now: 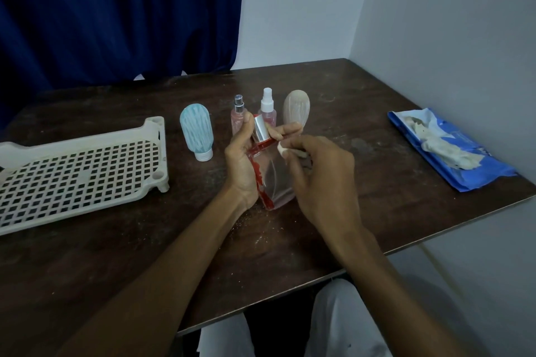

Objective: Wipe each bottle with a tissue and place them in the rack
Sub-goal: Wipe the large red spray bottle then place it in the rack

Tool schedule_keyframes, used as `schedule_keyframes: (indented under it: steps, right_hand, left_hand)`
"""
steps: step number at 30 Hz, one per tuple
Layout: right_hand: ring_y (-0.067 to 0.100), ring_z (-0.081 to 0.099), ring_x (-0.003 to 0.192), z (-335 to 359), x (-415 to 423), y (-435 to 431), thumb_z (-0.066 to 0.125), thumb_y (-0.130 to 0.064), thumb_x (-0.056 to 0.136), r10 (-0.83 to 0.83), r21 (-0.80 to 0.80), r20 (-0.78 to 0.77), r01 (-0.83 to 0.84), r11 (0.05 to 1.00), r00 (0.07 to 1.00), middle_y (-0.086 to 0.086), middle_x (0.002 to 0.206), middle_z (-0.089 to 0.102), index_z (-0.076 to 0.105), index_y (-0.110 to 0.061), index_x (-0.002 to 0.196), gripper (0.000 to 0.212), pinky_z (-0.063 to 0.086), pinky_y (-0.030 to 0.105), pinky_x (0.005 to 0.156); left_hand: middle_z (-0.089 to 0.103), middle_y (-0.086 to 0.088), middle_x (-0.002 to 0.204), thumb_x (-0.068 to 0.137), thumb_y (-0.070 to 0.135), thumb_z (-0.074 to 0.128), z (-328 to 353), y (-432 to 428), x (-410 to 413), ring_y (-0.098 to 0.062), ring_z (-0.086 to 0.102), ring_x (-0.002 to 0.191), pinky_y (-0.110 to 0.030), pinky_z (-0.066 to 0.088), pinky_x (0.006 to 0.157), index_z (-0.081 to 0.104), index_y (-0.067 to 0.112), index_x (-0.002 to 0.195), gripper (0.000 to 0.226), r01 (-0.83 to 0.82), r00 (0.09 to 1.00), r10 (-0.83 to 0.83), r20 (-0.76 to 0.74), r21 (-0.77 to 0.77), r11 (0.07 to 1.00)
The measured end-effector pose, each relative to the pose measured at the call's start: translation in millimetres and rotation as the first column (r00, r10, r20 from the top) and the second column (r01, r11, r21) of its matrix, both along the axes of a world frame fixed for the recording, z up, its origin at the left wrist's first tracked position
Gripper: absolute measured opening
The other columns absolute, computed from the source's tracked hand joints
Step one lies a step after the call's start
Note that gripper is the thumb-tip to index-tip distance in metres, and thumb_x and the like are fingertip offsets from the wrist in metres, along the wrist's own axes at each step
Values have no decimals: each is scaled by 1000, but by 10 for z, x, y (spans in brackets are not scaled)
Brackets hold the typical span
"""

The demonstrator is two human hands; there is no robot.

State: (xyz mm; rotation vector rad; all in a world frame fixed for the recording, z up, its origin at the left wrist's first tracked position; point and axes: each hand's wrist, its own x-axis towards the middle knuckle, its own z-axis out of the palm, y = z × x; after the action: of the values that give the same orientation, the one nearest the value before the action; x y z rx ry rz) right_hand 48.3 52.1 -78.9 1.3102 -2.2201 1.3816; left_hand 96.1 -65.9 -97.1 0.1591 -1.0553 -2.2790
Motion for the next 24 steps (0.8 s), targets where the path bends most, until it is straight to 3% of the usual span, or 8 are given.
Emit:
schedule_keyframes:
  steps: [6, 11, 15, 19, 22, 24]
  right_hand:
    - [10, 65, 86, -331, 300, 209, 73, -4, 85, 102, 19, -109, -100, 995, 989, 2, 100, 69, 76, -11, 103, 19, 54, 19, 77]
    - [-2, 57, 84, -364, 54, 227, 70, -4, 87, -41, 28, -41, 43, 999, 998, 2, 101, 70, 73, -13, 104, 19, 42, 0, 80]
    - [4, 60, 87, -266, -29, 48, 67, -4, 90, -66, 26, -63, 68, 997, 996, 4, 103, 69, 72, -11, 106, 18, 45, 4, 76]
    - [7, 63, 87, -272, 103, 100, 68, -3, 89, 65, -33, -147, -70, 997, 987, 4, 102, 69, 74, -7, 104, 16, 47, 7, 80]
    - [2, 65, 91, -337, 63, 232, 72, -3, 88, 215, -42, -116, -221, 974, 970, 0, 103, 71, 75, -10, 106, 20, 49, 11, 83]
    - [-2, 65, 92, -345, -25, 309, 72, -9, 89, 197, -68, -20, -198, 978, 980, -8, 103, 71, 76, -15, 106, 19, 51, 12, 80]
  left_hand:
    - [70, -28, 104, 104, 39, 30, -2, -12, -39, -38, 67, 108, -47, 48, 103, 59, -3, 78, 57, -43, 999, 43, -12, -9, 999]
    - [73, -22, 101, 102, 42, 29, -20, -38, -29, -34, 68, 107, -40, 51, 98, 57, -3, 88, 55, -37, 999, 37, -1, -45, 998]
    - [73, -22, 102, 102, 42, 30, -25, -24, -3, -34, 68, 107, -41, 51, 98, 56, -2, 88, 53, -42, 999, 42, 4, -45, 998]
    - [71, -26, 104, 105, 40, 29, -12, -16, -5, -36, 67, 109, -41, 53, 96, 56, -2, 84, 54, -56, 998, 57, 6, -53, 997]
    - [70, -29, 107, 102, 37, 38, -41, -74, 0, -39, 66, 111, -47, 52, 100, 60, -2, 85, 48, -135, 989, 145, 24, -237, 962]
    - [69, -29, 110, 100, 28, 47, -65, -136, 22, -40, 67, 110, -54, 49, 101, 64, -3, 91, 36, -190, 974, 226, 31, -434, 880]
